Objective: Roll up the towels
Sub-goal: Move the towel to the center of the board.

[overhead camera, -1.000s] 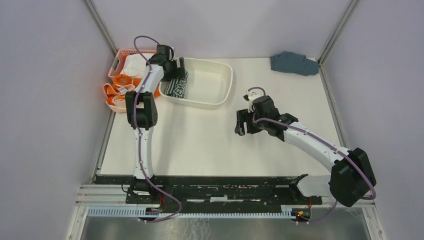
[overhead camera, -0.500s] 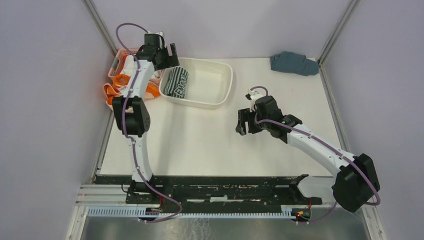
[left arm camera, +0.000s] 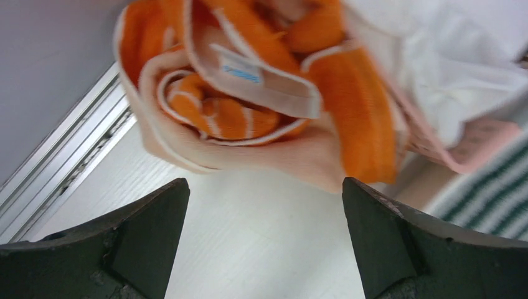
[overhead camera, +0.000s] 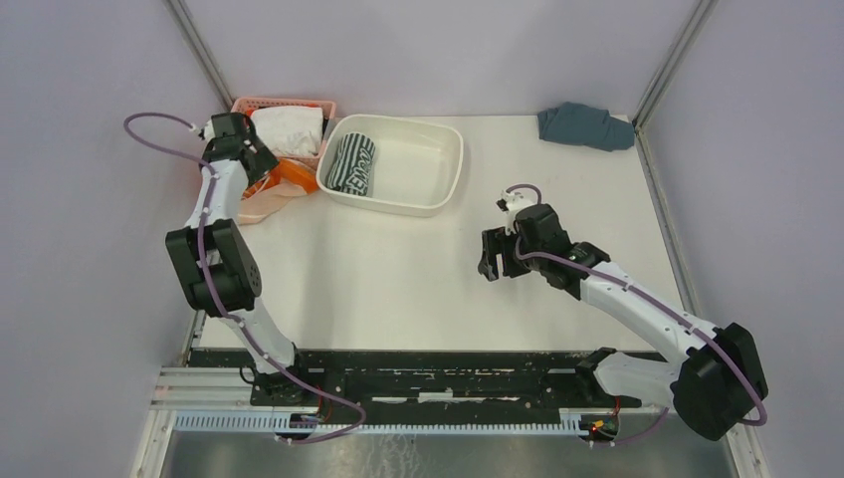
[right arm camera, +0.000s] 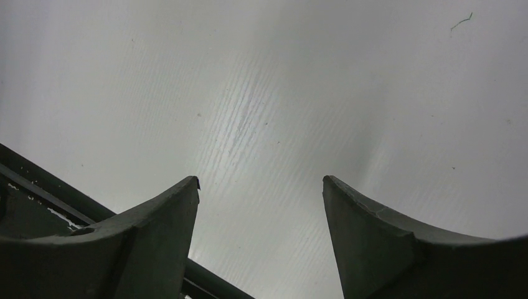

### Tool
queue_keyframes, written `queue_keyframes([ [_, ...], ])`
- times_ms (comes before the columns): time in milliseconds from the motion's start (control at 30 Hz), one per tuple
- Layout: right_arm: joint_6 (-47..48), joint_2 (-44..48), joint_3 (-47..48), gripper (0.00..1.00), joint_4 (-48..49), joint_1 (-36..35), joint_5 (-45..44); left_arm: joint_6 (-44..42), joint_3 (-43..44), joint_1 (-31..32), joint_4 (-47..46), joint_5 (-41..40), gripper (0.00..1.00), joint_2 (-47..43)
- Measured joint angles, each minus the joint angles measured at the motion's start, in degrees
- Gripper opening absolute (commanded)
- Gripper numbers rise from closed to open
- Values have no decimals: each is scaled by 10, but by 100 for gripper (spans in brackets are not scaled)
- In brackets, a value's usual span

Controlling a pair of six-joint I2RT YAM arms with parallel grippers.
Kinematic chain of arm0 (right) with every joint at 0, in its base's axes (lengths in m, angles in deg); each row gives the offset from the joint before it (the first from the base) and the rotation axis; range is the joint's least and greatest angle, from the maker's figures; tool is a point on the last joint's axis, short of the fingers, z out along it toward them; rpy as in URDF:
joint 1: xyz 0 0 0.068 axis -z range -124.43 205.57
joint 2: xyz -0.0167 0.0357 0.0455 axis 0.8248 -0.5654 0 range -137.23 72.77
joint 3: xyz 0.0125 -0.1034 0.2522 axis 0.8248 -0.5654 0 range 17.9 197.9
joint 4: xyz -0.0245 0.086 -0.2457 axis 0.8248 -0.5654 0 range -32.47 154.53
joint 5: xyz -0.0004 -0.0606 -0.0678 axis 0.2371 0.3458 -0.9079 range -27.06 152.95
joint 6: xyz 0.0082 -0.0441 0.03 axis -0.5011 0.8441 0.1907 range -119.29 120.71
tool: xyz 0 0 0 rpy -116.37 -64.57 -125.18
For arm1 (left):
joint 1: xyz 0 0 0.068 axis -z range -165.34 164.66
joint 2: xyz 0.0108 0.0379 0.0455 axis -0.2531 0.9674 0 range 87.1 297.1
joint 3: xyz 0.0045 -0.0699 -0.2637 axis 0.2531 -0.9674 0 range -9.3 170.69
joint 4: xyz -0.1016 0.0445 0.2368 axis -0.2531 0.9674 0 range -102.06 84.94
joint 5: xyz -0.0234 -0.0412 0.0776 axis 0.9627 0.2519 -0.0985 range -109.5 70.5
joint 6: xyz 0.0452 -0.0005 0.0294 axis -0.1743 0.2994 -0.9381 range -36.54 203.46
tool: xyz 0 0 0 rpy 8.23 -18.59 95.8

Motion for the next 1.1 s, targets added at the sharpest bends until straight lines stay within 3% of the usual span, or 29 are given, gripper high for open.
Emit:
queue_keyframes([
  [167, 2, 16, -7, 81, -3, 0, -3, 33, -26, -72, 0, -22, 97, 43],
  [367, 8, 37, -7, 81, -12, 0, -6, 46, 65, -89, 3, -8, 83, 159],
  [400, 9, 38, -7, 81, -14, 0, -6, 48, 73, -89, 2, -4, 78, 175],
  [533, 9, 43, -12, 81, -18, 0, -5, 57, 54, -88, -1, 22, 43, 200],
  [600, 9, 47, -16, 81, -20, 0, -5, 62, 26, -88, -13, 42, 31, 192],
  [700, 9, 54, -23, 81, -22, 0, -6, 70, -53, -91, -50, 92, 26, 148],
  [900, 9, 61, -32, 81, -21, 0, -7, 92, -248, -68, -59, 185, 27, 4],
  [1100, 6, 68, -40, 81, -18, 0, -11, 131, -461, 47, -55, 245, 29, -189],
])
